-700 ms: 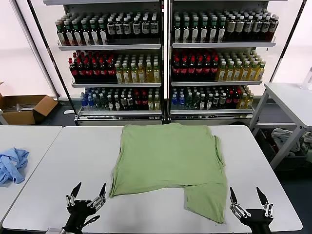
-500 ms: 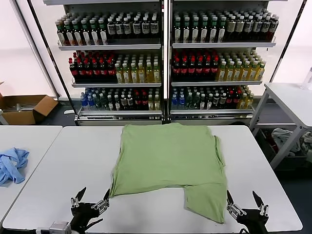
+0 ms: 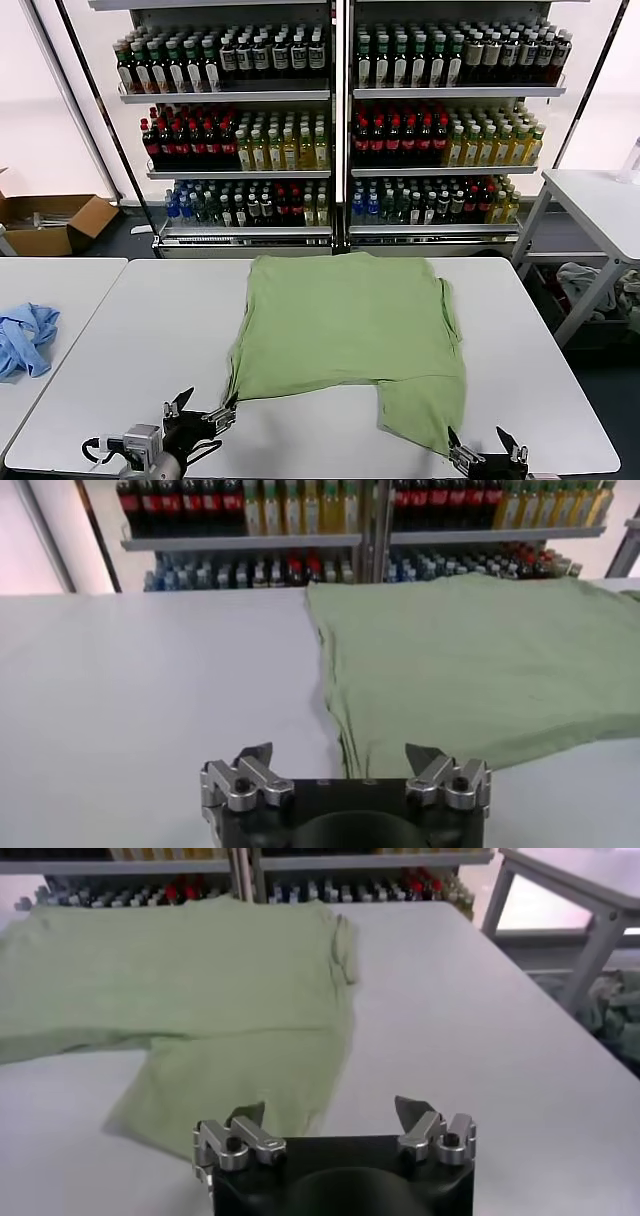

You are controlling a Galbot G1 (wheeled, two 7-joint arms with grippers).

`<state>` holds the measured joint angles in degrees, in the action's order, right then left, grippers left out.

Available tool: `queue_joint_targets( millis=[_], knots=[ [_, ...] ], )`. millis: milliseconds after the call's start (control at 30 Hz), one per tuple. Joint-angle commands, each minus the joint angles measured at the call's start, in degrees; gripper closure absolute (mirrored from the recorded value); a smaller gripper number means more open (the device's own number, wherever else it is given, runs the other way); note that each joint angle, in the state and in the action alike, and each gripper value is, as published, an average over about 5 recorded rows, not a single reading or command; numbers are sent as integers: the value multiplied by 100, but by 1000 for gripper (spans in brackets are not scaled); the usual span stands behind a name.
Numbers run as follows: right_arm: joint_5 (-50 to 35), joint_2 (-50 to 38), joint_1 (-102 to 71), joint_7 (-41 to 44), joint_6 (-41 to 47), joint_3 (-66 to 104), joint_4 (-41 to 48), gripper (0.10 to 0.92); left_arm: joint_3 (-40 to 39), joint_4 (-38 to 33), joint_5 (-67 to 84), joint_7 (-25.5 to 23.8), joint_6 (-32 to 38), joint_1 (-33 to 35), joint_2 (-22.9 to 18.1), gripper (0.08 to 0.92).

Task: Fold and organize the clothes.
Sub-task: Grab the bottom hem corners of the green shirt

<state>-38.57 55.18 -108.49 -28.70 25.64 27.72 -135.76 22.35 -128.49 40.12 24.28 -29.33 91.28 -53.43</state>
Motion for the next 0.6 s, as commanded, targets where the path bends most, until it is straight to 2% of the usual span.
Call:
queue_joint_targets(
  millis=[33,600],
  knots=[
    [-41,30,89,114,224,-154,33,203,-123,467,254,-78,-220,-545,-82,177],
    [-5,100,343,207,120,-344,198,203,-418,684,119,-205,-120,-622,-206,177]
  ],
)
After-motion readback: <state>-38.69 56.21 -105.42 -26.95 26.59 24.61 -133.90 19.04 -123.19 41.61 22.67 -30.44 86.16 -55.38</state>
